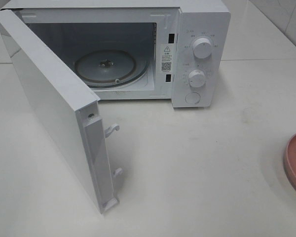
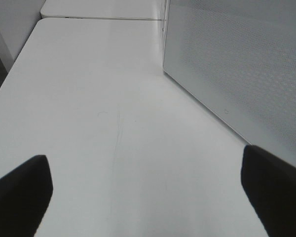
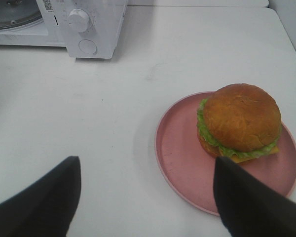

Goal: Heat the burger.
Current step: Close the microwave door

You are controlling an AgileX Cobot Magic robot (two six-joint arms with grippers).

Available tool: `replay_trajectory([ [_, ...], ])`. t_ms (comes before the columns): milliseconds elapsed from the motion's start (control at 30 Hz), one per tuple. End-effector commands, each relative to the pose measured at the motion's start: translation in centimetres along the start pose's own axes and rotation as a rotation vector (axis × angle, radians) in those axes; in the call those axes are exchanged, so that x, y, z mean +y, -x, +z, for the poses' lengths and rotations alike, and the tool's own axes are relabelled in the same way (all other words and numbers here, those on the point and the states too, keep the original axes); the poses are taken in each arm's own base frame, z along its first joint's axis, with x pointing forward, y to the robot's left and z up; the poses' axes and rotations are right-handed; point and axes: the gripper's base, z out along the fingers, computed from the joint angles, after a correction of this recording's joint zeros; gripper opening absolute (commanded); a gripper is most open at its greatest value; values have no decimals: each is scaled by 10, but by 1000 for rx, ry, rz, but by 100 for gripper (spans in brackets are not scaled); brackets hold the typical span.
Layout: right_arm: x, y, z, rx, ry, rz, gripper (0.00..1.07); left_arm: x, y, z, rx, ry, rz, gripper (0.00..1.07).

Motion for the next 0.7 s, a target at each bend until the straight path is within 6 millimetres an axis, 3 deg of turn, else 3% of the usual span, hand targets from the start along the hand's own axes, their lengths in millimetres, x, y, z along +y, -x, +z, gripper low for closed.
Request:
replay_trajectory([
  [33, 0, -2, -3, -30, -1, -1, 72, 0, -1, -2, -27, 5, 3, 95],
  [700, 0, -2, -3, -30, -1, -1, 71, 0, -1, -2, -27, 5, 3, 95],
])
